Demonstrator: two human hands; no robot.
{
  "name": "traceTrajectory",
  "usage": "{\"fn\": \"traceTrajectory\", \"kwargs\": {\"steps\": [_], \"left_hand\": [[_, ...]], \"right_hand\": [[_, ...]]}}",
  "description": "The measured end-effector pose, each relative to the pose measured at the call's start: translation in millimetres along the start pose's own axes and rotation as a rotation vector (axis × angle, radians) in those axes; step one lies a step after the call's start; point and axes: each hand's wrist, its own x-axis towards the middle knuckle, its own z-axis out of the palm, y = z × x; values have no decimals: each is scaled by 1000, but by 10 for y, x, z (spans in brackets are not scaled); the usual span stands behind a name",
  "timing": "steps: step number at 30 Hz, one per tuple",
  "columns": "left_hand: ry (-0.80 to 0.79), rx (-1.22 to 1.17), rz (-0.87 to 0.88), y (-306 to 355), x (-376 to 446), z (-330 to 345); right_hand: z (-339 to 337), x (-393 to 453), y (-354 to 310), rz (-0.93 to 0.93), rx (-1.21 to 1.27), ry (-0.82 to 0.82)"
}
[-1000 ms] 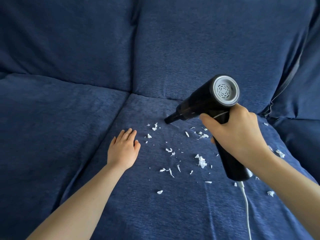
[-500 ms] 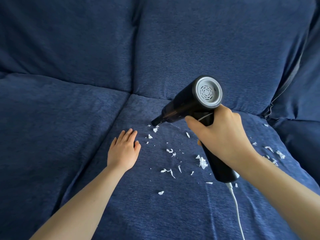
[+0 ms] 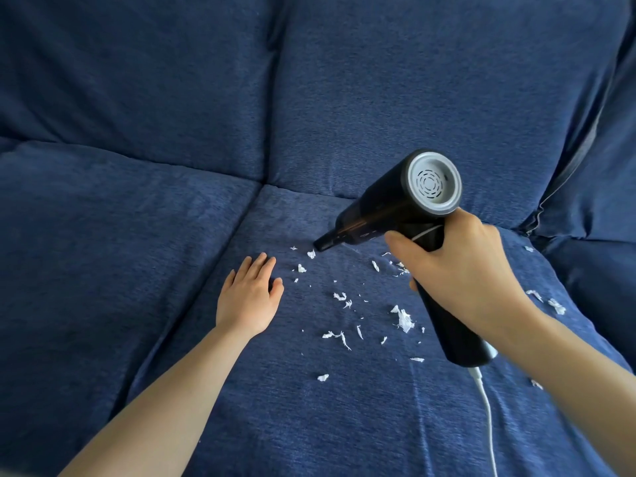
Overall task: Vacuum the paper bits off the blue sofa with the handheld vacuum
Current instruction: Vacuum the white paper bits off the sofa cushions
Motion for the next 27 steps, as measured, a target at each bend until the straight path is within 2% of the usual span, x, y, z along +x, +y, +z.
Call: {"fn": "traceTrajectory", "kwargs": {"steps": [11, 20, 27], "left_hand": [[-62, 8, 0, -5, -85, -60], [-69, 21, 21, -27, -106, -56], [-100, 36, 31, -28, -130, -70]], "right_hand": [[-11, -147, -93, -6, 47, -33], [234, 13, -111, 23, 56, -21], [40, -117, -116, 5, 53, -49]]}}
